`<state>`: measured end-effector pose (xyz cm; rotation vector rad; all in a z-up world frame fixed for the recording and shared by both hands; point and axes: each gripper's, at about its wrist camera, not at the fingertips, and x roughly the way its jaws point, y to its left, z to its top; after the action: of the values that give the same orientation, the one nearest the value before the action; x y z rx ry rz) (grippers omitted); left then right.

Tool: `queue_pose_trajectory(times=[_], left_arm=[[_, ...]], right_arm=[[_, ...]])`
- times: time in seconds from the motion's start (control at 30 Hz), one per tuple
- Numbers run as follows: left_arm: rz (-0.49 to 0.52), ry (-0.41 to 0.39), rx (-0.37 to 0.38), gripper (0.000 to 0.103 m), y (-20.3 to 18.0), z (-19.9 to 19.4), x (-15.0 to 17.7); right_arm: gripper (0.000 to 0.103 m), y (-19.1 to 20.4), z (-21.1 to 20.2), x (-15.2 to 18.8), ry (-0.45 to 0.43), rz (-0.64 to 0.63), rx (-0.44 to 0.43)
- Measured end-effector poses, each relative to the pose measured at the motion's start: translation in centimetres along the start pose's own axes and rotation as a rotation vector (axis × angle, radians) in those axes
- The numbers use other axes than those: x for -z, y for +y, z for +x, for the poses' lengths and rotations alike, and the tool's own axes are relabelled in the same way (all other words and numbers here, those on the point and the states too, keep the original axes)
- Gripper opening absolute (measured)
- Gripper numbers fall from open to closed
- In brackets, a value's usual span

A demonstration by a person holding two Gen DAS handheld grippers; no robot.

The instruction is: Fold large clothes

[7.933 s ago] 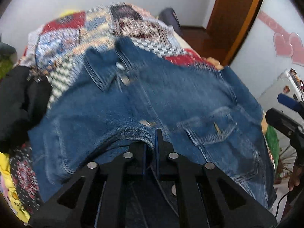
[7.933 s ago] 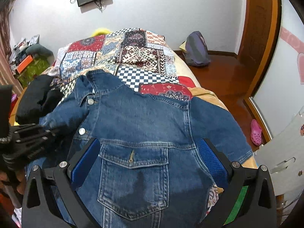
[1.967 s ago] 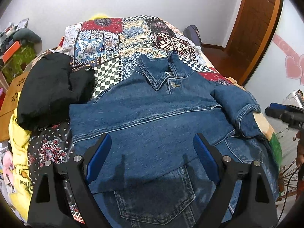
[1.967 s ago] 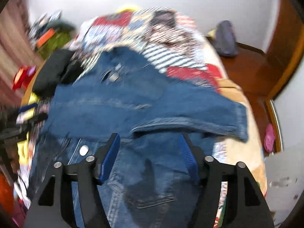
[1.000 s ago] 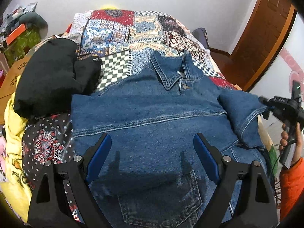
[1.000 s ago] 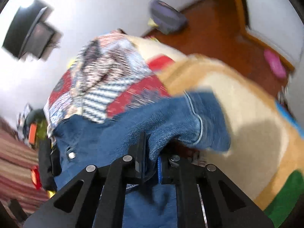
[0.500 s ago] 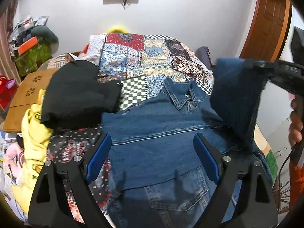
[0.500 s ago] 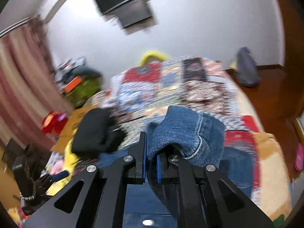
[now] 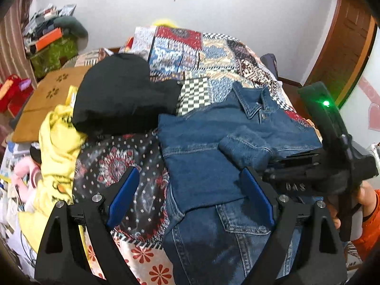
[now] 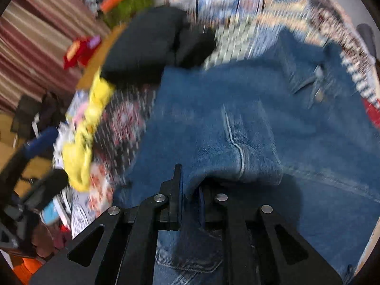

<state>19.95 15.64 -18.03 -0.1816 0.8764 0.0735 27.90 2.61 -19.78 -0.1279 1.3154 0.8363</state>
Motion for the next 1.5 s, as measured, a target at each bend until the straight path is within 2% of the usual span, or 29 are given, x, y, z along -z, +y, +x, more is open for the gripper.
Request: queue_pose_trajectory(times=[0.03,0.1,0.27,0.37,0.43,0.6,0.77,0.9,0.97,1.03,1.13,1.27,1.37,1.5], left_arm=[[-0.011,0.011,0.005,0.088,0.1,0.3,0.1],[-0.045,0.037,0.034,0.088,0.4,1.0,0.3],[-0.119,0.099,0.13,0.088,-0.1,2.5,0.2],[-0.095,0.103,0.141,0.088,-1.7,3.1,-0.3],[-0.05,0.103,0.135,0.088,-3.2,3.6,-0.5],[0.064,0.127,0.096,0.088,-6.9,5.9,-0.7],[0.208,0.146,-0.042,0.086,-9.8,9.4,-0.3],[0.313,0.102,-0.144,0.076,-11.2,10.9,-0.5],[0.342,0.079,-0.157,0.064,-11.6,11.2,-0.8],[0.346,0.078,-0.142,0.028,-11.8,11.4,-1.4],[0.331,0.044,-0.1,0.015,-11.8,10.5,-2.6],[0.259,-0.039,-0.023,0.012,-10.4,7.4,-4.4],[0.193,-0.06,0.028,0.012,-8.8,5.8,-5.1],[0.156,-0.047,0.011,0.013,-7.1,5.9,-4.3]], right_arm=[[0.026,0.2,-0.1,0.3,0.004,-0.013,-0.007],[0.043,0.6,-1.1,0.6,-0.01,-0.035,-0.025],[0.047,0.6,-5.9,1.0,-0.14,-0.062,0.021],[0.057,-0.9,-9.3,1.6,-0.244,-0.042,0.093],[0.06,-2.6,-11.6,2.4,-0.306,-0.023,0.158],[0.063,-7.1,-14.5,4.5,-0.349,0.052,0.309],[0.063,-12.6,-15.1,7.3,-0.326,0.174,0.414],[0.063,-16.0,-13.9,9.8,-0.263,0.255,0.43],[0.063,-17.5,-12.6,10.9,-0.226,0.291,0.427],[0.063,-18.6,-11.5,11.8,-0.196,0.325,0.417],[0.063,-19.6,-10.9,12.8,-0.177,0.345,0.418],[0.063,-19.5,-11.6,12.6,-0.215,0.333,0.433],[0.063,-19.0,-12.1,12.2,-0.259,0.311,0.432],[0.063,-18.9,-10.2,11.9,-0.234,0.304,0.407]])
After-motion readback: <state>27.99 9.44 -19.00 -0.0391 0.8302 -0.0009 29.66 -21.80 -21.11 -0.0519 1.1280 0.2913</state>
